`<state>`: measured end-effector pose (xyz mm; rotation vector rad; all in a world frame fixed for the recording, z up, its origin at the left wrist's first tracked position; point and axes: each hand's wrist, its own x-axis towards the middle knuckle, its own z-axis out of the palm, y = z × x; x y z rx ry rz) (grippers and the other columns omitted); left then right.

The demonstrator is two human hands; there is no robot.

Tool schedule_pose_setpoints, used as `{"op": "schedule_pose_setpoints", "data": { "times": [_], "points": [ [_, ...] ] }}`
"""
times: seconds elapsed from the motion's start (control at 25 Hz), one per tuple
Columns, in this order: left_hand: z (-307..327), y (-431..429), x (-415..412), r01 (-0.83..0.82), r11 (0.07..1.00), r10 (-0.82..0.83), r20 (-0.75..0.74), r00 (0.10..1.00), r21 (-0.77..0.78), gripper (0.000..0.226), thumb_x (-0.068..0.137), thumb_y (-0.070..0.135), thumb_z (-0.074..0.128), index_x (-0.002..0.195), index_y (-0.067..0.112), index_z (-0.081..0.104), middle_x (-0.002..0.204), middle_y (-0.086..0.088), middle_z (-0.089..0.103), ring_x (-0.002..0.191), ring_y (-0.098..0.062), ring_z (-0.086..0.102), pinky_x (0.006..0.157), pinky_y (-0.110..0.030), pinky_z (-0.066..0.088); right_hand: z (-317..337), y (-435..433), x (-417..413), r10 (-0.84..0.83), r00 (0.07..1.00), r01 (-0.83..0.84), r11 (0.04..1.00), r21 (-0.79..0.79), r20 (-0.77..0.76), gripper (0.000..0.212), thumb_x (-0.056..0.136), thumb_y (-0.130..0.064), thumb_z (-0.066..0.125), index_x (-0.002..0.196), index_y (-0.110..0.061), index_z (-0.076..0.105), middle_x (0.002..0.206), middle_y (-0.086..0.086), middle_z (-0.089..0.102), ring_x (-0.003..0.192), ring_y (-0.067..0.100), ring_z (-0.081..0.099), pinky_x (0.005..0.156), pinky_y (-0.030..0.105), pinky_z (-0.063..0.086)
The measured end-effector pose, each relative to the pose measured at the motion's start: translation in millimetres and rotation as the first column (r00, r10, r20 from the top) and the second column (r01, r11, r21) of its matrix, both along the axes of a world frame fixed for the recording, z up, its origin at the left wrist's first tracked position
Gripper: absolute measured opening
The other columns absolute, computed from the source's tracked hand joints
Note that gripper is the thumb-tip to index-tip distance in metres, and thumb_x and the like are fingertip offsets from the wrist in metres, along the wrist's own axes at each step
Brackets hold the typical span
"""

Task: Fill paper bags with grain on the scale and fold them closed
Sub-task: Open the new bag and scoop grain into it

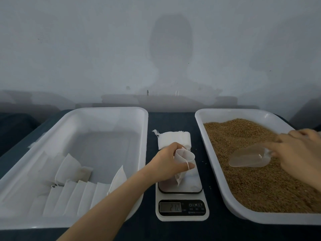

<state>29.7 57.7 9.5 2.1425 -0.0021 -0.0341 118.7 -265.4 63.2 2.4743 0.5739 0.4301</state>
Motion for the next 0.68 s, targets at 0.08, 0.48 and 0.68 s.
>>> {"op": "schedule_pose_setpoints", "data": {
  "times": [0.08, 0.48, 0.68],
  "points": [
    [-1, 0, 1, 0.0, 1.0, 0.0, -0.002, 1.0, -0.002, 0.051, 0.077, 0.047, 0.072, 0.118, 0.03, 0.048, 0.11, 0.01, 0.056, 0.098, -0.009, 0.056, 0.08, -0.023, 0.054, -6, 5, -4, -0.024, 1.0, 0.024, 0.999, 0.039, -0.015, 0.049, 0.083, -0.033, 0.053, 0.126, -0.055, 0.044, 0.116, -0.027, 0.056, 0.109, 0.0, 0.046, 0.093, 0.031, 0.021],
    [-4, 2, 3, -0.002, 1.0, 0.002, -0.005, 1.0, -0.004, 0.047, 0.074, 0.05, 0.074, 0.111, 0.037, 0.047, 0.106, 0.015, 0.056, 0.094, -0.007, 0.057, 0.078, -0.023, 0.054, -41, 14, -9, -0.099, 0.977, 0.168, 0.904, 0.393, -0.191, 0.035, 0.091, -0.039, 0.052, 0.125, -0.048, 0.051, 0.107, -0.02, 0.06, 0.106, 0.007, 0.048, 0.092, 0.032, 0.027],
    [-5, 2, 4, 0.002, 1.0, -0.002, -0.004, 1.0, 0.002, 0.047, 0.074, 0.051, 0.074, 0.109, 0.039, 0.046, 0.104, 0.018, 0.054, 0.093, -0.007, 0.056, 0.076, -0.019, 0.052, -42, 10, -6, -0.096, 0.907, 0.348, 0.718, 0.603, -0.409, 0.033, 0.09, -0.038, 0.055, 0.122, -0.047, 0.054, 0.114, -0.012, 0.064, 0.106, 0.016, 0.056, 0.1, 0.047, 0.038]
  ]
}}
